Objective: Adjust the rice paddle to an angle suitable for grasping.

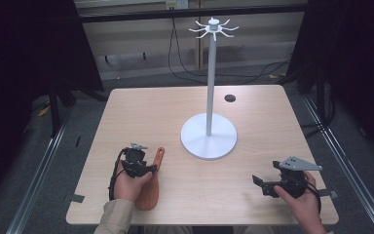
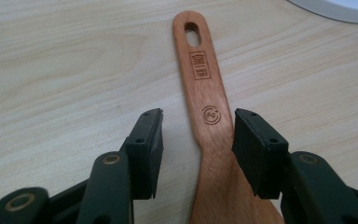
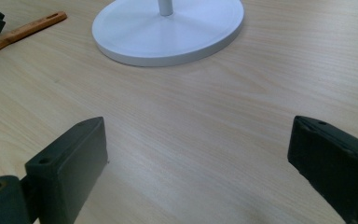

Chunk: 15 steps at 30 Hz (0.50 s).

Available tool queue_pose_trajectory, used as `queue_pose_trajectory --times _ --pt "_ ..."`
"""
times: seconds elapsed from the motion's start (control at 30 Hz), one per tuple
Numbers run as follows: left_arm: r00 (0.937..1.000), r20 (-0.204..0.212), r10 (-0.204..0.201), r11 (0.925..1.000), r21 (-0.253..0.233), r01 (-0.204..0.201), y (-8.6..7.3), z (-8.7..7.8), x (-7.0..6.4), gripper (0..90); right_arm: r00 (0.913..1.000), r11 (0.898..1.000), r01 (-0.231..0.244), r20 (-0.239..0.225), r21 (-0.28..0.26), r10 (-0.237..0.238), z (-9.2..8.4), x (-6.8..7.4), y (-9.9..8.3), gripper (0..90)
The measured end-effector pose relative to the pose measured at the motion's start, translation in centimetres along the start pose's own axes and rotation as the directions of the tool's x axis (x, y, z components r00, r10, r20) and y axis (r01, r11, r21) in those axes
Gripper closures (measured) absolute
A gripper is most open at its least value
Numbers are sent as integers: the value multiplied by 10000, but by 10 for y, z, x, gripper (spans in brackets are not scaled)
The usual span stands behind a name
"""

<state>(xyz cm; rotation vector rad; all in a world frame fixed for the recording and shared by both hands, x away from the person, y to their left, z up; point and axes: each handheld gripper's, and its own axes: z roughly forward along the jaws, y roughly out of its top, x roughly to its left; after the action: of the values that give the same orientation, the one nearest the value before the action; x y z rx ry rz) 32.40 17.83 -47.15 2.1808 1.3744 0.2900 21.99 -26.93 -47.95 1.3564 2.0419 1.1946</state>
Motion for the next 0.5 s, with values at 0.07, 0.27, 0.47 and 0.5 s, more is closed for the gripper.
queue_pose_trajectory --times 0.07,0.27,0.47,0.5 --pt "9995 -78 318 9989 334 -315 8 0 -4 520 9999 9999 148 -20 18 -148 1 0 1 44" --pt "9992 -30 405 9947 948 -400 17 6 -7 521 9999 9999 124 -40 51 -124 1 -1 1 43" --pt "9979 -193 622 9865 1530 -586 22 14 -11 526 10000 10000 -27 -70 -2 27 -1 -2 1 44" --pt "9979 -193 622 9865 1530 -586 22 14 -11 526 10000 10000 -27 -70 -2 27 -1 -2 1 44"
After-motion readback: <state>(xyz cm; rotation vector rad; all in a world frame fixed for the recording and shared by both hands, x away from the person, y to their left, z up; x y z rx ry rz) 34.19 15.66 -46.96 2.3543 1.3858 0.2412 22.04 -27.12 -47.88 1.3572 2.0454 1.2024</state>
